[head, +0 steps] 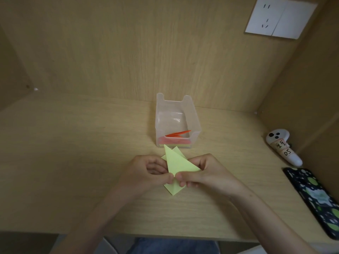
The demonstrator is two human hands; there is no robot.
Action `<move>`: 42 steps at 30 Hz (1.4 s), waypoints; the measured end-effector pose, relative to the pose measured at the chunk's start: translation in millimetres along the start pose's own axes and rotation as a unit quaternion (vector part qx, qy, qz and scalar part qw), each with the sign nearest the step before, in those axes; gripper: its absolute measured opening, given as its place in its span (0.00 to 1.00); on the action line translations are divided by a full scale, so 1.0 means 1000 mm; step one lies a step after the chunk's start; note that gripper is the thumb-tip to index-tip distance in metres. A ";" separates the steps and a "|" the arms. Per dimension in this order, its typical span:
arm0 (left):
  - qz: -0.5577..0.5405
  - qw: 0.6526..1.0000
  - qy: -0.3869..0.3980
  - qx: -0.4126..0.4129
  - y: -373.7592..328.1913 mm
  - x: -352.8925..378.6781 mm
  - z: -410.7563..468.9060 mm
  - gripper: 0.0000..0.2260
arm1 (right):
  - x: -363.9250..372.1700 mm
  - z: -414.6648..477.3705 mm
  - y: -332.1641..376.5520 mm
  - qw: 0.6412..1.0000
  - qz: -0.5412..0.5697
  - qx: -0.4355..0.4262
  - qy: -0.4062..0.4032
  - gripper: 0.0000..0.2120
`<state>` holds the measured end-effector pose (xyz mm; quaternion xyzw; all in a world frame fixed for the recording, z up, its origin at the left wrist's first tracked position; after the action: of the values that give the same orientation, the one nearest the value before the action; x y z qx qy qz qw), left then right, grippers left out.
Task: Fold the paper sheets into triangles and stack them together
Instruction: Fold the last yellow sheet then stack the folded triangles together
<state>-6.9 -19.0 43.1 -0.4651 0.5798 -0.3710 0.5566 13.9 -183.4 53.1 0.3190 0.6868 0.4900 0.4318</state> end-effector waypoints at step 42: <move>0.067 0.996 0.043 0.039 -0.009 -0.001 0.000 0.12 | -0.012 0.005 0.015 0.992 0.010 -0.111 -0.063 0.18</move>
<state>-6.0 -21.2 52.3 -0.3871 0.6181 -0.3746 0.5725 24.2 -187.1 70.2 0.3066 0.5961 0.5465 0.5021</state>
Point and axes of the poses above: each hand's wrist, its own z-axis towards the middle knuckle, its own x-axis out of the palm, y = z × x, the point moved 4 cm from there along z, towards the middle knuckle, and after that the axes turned 8 degrees about -y, right-handed, at the moved point
